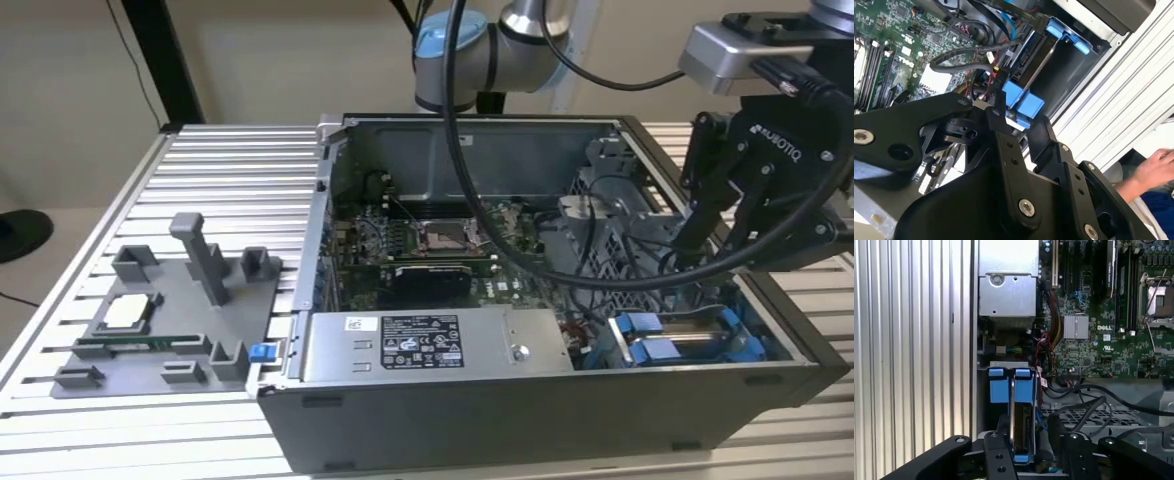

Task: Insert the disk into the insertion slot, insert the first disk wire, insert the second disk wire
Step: 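Insert the disk into the insertion slot, then insert the first disk wire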

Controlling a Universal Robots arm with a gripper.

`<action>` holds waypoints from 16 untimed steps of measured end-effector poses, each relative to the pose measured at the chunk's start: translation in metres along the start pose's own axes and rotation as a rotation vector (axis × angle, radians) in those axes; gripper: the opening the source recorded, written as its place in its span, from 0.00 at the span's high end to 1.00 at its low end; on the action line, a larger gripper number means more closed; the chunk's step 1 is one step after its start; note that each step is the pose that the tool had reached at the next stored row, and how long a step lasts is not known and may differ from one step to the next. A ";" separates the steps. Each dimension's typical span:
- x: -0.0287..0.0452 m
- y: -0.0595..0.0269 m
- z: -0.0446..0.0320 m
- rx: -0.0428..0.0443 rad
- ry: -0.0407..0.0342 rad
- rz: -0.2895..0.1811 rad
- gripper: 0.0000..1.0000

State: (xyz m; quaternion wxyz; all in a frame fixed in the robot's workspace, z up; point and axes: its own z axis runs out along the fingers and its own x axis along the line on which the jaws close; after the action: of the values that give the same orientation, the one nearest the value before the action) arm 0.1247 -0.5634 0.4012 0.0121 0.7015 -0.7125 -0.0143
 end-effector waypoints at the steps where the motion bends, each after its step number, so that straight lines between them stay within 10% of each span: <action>1: -0.0017 0.0001 0.0000 0.0022 -0.0004 0.000 0.00; 8: -0.0123 0.0001 0.0029 0.0397 -0.0011 -0.006 0.00; 16: -0.0195 -0.0004 0.0072 0.0444 -0.0009 -0.008 0.00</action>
State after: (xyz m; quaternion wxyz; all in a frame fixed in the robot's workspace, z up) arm 0.1252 -0.5439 0.3941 -0.0038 0.7043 -0.7099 0.0011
